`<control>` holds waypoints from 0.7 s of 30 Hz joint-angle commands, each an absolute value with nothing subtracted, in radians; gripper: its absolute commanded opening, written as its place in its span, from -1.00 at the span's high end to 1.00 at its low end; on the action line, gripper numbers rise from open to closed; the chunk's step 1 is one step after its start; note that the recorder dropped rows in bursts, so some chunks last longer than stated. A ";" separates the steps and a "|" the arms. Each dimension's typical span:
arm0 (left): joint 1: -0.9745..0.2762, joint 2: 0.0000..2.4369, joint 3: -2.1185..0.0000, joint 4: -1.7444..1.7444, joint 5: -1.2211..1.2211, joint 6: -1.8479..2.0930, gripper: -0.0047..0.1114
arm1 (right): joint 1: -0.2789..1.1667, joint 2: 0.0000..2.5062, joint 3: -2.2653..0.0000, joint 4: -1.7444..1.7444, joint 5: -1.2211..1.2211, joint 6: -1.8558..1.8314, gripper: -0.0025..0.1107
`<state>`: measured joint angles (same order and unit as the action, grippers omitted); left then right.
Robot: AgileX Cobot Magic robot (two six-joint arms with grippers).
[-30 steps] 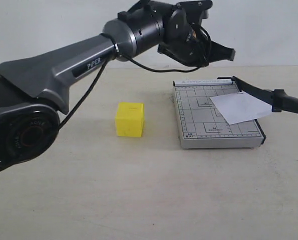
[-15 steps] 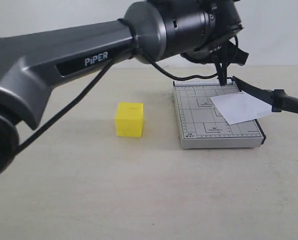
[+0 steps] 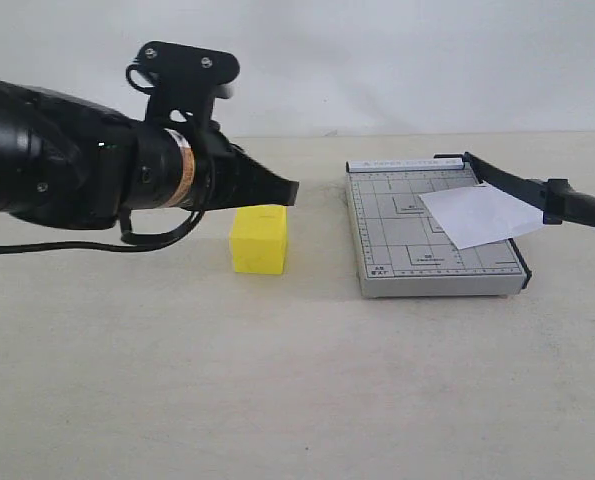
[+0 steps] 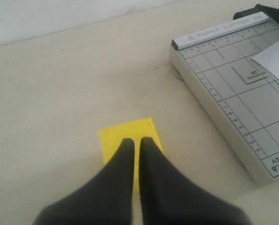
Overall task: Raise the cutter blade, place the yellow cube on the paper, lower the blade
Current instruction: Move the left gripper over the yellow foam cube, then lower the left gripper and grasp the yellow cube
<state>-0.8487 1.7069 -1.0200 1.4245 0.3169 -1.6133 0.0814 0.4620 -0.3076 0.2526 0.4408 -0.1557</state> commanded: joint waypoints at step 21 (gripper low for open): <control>-0.840 2.052 -1.241 1.455 0.356 -1.892 -0.97 | 0.080 0.462 -0.316 0.270 0.441 -0.166 0.96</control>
